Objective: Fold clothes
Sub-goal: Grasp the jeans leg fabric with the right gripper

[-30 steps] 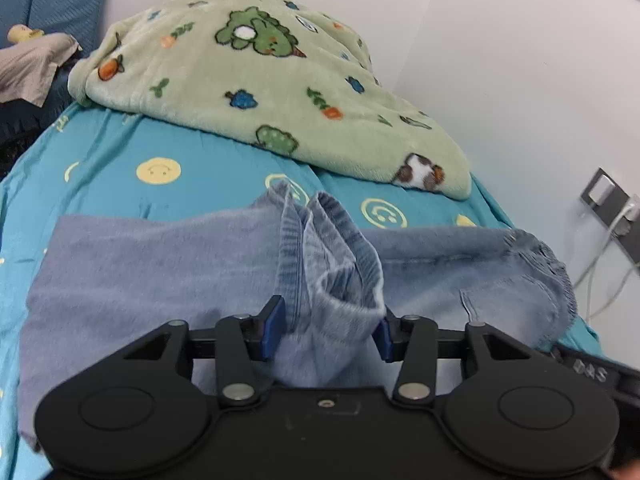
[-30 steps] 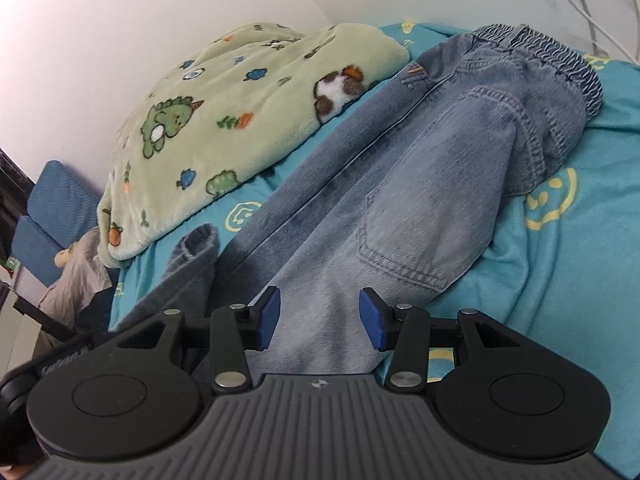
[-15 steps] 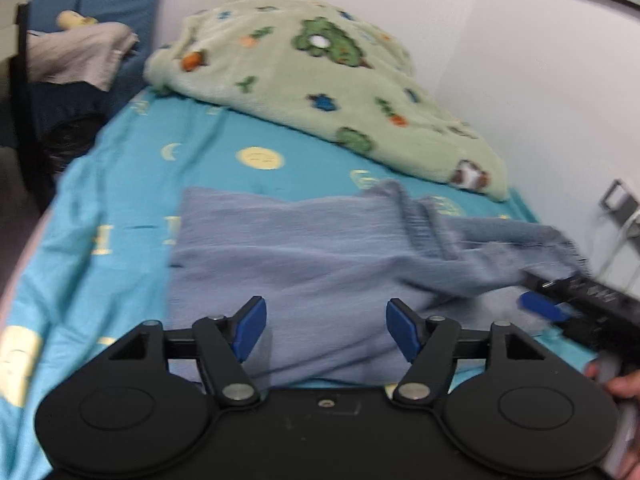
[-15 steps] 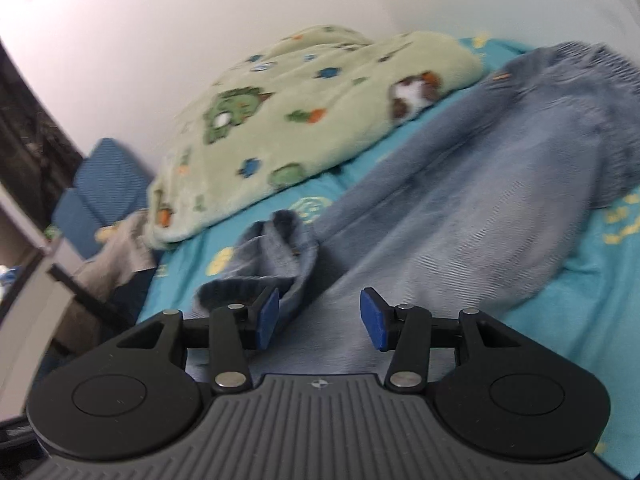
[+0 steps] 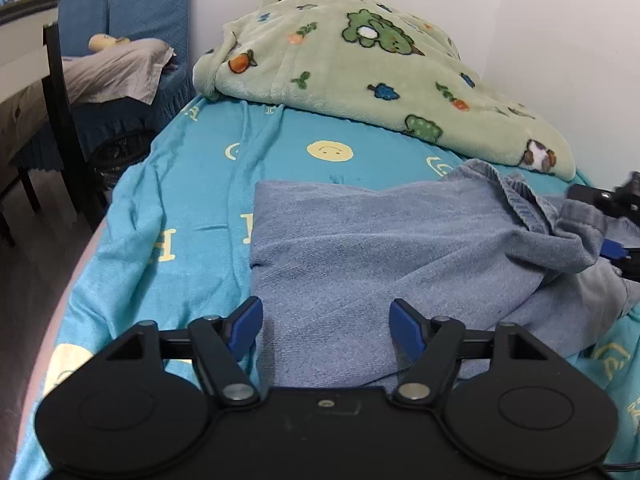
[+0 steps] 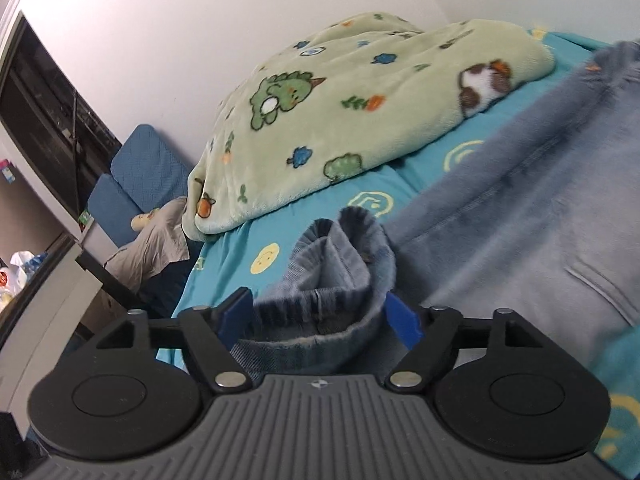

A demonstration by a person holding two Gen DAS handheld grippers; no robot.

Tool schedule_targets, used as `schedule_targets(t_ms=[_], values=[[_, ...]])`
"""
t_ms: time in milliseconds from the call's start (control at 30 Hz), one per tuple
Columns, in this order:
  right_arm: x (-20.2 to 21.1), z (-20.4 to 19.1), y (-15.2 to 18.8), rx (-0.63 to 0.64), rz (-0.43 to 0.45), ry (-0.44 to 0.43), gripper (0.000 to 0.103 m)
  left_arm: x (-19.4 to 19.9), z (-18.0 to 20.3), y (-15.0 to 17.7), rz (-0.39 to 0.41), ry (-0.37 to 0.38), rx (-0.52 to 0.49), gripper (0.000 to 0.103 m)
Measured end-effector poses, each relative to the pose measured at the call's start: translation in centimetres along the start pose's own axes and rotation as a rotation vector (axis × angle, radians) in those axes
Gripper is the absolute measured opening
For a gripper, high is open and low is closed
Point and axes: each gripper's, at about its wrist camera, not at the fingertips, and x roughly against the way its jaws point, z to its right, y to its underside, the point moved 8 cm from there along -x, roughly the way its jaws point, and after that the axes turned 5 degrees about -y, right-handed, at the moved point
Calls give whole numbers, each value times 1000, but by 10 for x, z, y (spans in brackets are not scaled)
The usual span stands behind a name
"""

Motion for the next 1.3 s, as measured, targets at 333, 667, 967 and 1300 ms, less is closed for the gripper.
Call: schedule_targets(t_ms=[333, 667, 967, 1300], values=[[-50, 7, 32, 64, -182, 62, 60, -14, -18, -8, -2, 5, 125, 70], [-11, -30, 17, 231, -80, 108, 27, -2, -29, -16, 20, 84, 231, 70], [17, -6, 9, 200, -29, 279, 27, -6, -24, -11, 23, 17, 119, 70], [-1, 44, 41, 22, -138, 327, 35, -21, -12, 0, -7, 6, 40, 71]])
